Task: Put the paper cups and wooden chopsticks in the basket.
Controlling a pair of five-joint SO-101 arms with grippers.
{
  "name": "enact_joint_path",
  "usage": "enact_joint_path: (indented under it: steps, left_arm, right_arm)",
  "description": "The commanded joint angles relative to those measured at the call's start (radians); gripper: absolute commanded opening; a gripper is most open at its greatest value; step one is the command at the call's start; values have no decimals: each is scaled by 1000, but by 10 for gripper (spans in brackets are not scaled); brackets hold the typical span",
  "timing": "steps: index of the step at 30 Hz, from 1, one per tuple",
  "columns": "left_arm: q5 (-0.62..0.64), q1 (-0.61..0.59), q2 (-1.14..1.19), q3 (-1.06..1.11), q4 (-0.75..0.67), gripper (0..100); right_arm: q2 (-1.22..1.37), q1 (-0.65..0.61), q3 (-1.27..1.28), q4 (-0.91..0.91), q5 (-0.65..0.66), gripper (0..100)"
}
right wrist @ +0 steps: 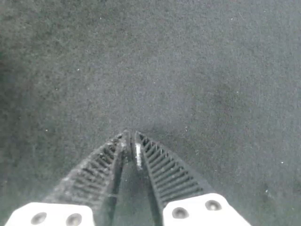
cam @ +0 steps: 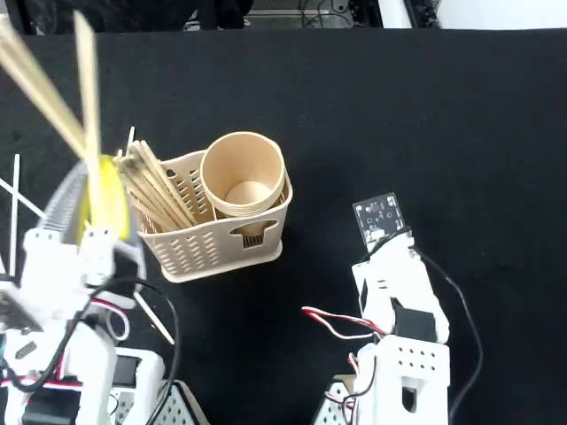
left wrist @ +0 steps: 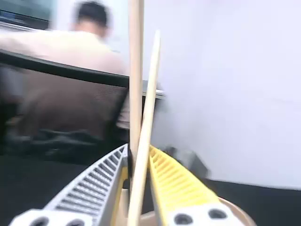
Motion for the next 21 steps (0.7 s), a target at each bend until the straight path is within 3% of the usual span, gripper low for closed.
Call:
enact_joint_path:
  steps: [1,10,16,21]
  left_arm:
    - [12,50,-5,84,-95,29]
    - [20,30,-8,348,-319,29]
    - [15,21,-8,361,-311,38]
    - [63,15,-8,328,-140,202]
  right_arm:
    - [-13,8,-4,-11,8,15]
    - [-13,9,-4,-12,8,15]
    - [-13,11,-4,-12,8,15]
    - [-13,11,-4,-12,8,15]
